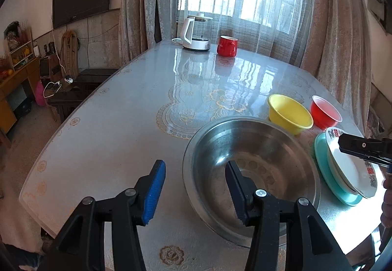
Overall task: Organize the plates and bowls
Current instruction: 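Slide the steel bowl toward the yellow bowl and open the left gripper, then move the left gripper to the yellow bowl rim, then close the left gripper on the yellow bowl rim and lift it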
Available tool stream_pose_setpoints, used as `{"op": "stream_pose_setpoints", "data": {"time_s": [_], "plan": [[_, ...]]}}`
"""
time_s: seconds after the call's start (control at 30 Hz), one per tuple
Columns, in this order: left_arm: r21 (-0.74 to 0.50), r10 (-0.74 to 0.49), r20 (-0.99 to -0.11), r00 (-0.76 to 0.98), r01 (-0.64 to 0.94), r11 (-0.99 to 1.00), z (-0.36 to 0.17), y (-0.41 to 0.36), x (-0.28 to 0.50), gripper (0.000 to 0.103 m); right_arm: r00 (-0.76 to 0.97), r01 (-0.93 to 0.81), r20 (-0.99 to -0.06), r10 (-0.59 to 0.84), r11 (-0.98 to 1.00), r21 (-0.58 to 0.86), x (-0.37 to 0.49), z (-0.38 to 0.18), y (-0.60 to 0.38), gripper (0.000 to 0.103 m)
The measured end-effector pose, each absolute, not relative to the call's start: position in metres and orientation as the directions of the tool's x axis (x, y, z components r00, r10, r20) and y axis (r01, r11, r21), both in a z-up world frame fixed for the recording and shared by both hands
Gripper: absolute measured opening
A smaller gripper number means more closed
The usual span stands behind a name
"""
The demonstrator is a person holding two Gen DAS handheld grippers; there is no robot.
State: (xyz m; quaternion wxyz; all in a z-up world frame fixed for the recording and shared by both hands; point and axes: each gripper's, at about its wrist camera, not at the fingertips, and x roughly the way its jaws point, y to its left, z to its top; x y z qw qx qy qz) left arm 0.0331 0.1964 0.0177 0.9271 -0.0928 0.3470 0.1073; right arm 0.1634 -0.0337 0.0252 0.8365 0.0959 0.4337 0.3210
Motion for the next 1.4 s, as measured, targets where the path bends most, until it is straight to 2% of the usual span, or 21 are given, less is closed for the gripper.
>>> {"op": "stream_pose_setpoints", "data": {"time_s": [0.13,0.2,0.33,0.43,0.6,0.83,1.13,1.17,1.23,1.27,1.33,1.4], "plan": [[-0.101,0.101,-0.639,0.763,-0.213,0.972,0.036,0.183,0.040,0.054,0.450,-0.410,-0.659,0.603,0.795,0.447,0.167,0.030,-0.054,0.057],[-0.103,0.076,-0.644,0.761,-0.184,0.978,0.041,0.174,0.050,0.054,0.471,-0.399,-0.653,0.593,0.804,0.442,0.170,0.034,-0.060,0.053],[-0.128,0.008,-0.674,0.739,-0.127,0.984,0.044,0.157,0.077,0.054,0.504,-0.367,-0.657,0.561,0.828,0.424,0.183,0.036,-0.070,0.033],[-0.147,-0.033,-0.688,0.725,-0.095,0.985,0.046,0.147,0.098,0.054,0.502,-0.343,-0.668,0.550,0.835,0.430,0.196,0.034,-0.074,0.027],[-0.188,-0.093,-0.718,0.690,-0.063,0.980,0.045,0.136,0.139,0.048,0.485,-0.309,-0.683,0.546,0.838,0.451,0.225,0.033,-0.074,0.022],[-0.209,-0.114,-0.754,0.647,-0.072,0.975,0.036,0.130,0.189,0.048,0.449,-0.255,-0.738,0.503,0.864,0.433,0.273,0.019,-0.062,0.020],[-0.217,-0.141,-0.815,0.562,-0.070,0.974,0.009,0.124,0.241,0.046,0.391,-0.228,-0.766,0.509,0.861,0.456,0.306,-0.002,-0.060,0.020],[-0.215,-0.143,-0.822,0.551,-0.068,0.974,0.005,0.124,0.245,0.045,0.381,-0.227,-0.771,0.511,0.860,0.458,0.308,-0.005,-0.059,0.020],[-0.213,-0.159,-0.837,0.524,-0.045,0.976,-0.003,0.121,0.253,0.031,0.362,-0.234,-0.777,0.516,0.857,0.460,0.310,-0.012,-0.058,0.020],[-0.210,-0.163,-0.844,0.511,-0.035,0.977,-0.006,0.119,0.256,0.027,0.355,-0.239,-0.779,0.516,0.856,0.458,0.312,-0.015,-0.057,0.014],[-0.228,-0.195,-0.842,0.503,-0.004,0.974,-0.010,0.117,0.257,0.017,0.348,-0.250,-0.780,0.521,0.853,0.458,0.312,-0.020,-0.054,0.010],[-0.216,-0.185,-0.846,0.500,-0.004,0.976,-0.009,0.116,0.259,0.017,0.356,-0.259,-0.778,0.518,0.855,0.450,0.311,-0.019,-0.053,0.009]]}}
